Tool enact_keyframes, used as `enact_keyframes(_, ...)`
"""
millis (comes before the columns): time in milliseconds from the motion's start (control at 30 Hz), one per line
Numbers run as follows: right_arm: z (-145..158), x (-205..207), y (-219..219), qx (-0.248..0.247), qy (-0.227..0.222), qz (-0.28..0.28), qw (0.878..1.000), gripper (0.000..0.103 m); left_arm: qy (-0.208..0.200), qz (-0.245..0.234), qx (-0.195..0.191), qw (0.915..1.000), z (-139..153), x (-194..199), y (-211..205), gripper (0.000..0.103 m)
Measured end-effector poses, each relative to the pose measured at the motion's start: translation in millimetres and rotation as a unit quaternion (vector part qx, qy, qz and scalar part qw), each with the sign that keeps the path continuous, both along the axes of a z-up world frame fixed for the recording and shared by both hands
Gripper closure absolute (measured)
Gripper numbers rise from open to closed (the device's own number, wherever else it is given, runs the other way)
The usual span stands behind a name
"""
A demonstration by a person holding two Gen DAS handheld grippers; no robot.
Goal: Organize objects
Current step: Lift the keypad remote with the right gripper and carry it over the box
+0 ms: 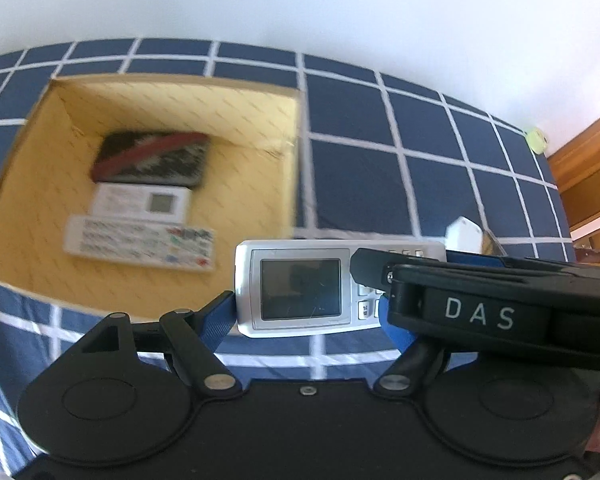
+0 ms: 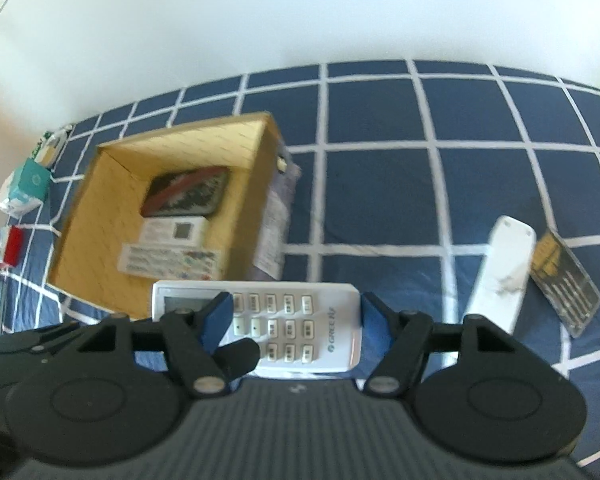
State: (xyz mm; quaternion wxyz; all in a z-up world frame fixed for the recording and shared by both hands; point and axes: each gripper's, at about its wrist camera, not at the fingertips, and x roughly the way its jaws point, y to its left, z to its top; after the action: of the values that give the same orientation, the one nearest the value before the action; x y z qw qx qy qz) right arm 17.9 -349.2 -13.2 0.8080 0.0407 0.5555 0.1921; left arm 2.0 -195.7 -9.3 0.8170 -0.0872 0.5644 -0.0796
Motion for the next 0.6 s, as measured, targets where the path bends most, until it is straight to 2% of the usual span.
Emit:
enact_keyframes(333, -2.8, 7.7, 106.5, 0.019, 0.005, -0.003, 1.000, 0.034, 0.010, -0.003, 0.022, 0.9997, -4.1, 25.6, 94.9, 0.027)
enact_keyframes(600, -36.4, 17.0, 158.5, 0.015, 0.050, 0.000, 0.999, 0.034, 0.057, -0.009, 0.024, 0.9980, -38.7, 40.8, 137.8, 0.027)
